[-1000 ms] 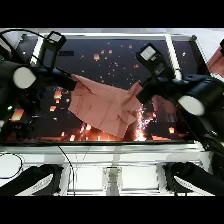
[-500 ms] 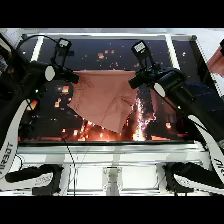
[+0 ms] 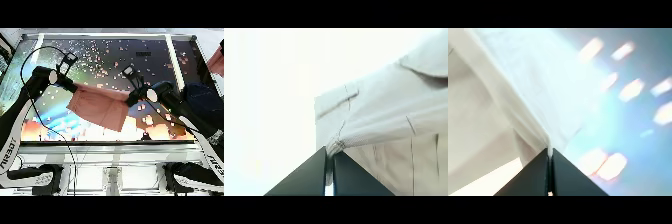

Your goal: Fold the clothes and pants, and hang the long-sleeved shirts on hangers.

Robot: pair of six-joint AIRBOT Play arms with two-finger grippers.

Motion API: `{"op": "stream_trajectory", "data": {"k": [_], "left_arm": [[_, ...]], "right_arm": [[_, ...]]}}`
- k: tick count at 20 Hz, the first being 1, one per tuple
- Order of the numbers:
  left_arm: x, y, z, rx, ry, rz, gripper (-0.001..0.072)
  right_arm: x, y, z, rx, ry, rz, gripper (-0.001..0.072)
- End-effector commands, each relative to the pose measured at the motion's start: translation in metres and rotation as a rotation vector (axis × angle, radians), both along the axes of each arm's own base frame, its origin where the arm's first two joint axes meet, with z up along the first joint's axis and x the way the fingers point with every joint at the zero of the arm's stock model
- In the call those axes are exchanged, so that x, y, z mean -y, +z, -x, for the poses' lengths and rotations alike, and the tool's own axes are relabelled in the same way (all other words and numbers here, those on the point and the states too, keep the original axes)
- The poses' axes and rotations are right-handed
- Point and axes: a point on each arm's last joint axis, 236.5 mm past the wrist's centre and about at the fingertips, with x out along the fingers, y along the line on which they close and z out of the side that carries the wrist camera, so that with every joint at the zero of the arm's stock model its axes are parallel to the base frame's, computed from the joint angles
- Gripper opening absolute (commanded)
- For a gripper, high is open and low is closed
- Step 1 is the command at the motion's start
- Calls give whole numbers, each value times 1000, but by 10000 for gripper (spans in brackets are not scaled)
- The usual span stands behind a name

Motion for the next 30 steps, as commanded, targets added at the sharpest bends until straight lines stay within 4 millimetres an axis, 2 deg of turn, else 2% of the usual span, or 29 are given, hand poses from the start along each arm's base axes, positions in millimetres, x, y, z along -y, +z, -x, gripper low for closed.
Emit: {"op": "stream_trajectory", "data": {"k": [1,4,9,13,14,16,17,20,21,23,24,27,30], "left_arm": [[-12,-29,42,-163,-98,-92,29],[-20,-49,74,-242,-125,-118,29],[-30,-78,119,-392,-125,-143,30],[-32,-81,127,-419,-123,-147,30],[-32,-81,127,-419,-123,-147,30],[-32,-81,127,-420,-123,-148,34],[-33,-81,127,-422,-123,-151,38],[-34,-79,129,-429,-122,-153,39],[-34,-77,129,-425,-122,-153,65],[-34,-67,127,-393,-121,-153,465],[-39,-59,125,-369,-122,-172,512],[-55,-33,120,-294,-126,-243,512],[-74,-5,119,-226,-111,-308,512]], "right_arm": [[-12,-30,54,-208,101,-25,4],[-10,-33,75,-289,133,-16,4],[-28,-34,114,-442,177,-101,7],[-33,-41,129,-500,166,-139,15],[-36,-42,133,-518,163,-158,76],[-42,-42,139,-548,156,-190,313],[-44,-42,142,-558,157,-198,372],[-46,-39,147,-568,190,-207,380],[-46,-37,146,-561,195,-209,381],[-47,-28,141,-524,198,-222,388],[-48,-20,138,-501,203,-228,388],[-48,6,131,-418,221,-243,388],[-38,25,115,-300,202,-219,391]]}}
